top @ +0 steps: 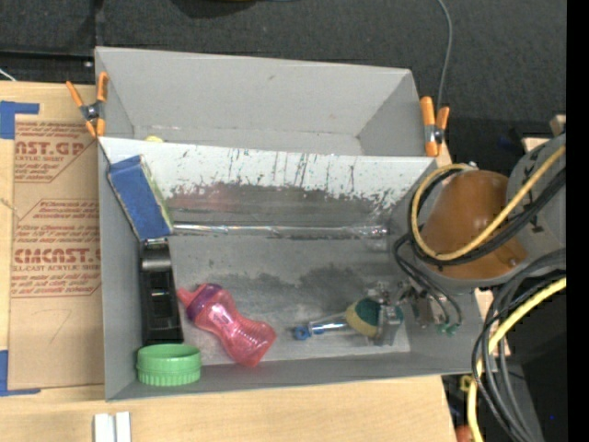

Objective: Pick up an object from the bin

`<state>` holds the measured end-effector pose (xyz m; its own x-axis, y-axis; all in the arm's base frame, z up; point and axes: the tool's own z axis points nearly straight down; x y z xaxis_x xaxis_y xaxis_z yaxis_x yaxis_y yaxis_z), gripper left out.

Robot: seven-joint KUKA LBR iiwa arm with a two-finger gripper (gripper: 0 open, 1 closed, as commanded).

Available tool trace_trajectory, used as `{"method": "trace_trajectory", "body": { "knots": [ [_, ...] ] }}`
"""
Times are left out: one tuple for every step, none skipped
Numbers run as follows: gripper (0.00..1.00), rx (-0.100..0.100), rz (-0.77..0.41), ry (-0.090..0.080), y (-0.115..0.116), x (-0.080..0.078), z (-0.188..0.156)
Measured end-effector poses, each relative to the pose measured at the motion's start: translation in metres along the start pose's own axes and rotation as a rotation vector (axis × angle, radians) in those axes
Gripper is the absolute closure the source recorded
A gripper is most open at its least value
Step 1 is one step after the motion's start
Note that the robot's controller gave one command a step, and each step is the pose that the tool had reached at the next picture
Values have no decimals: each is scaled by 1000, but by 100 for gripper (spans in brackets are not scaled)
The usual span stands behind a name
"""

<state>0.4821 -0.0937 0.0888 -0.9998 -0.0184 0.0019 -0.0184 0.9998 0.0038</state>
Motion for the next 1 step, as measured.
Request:
{"method": "trace_trajectory", "body": {
  "knots": [
    [100,0,0,0,0,0,-39]
  ]
}}
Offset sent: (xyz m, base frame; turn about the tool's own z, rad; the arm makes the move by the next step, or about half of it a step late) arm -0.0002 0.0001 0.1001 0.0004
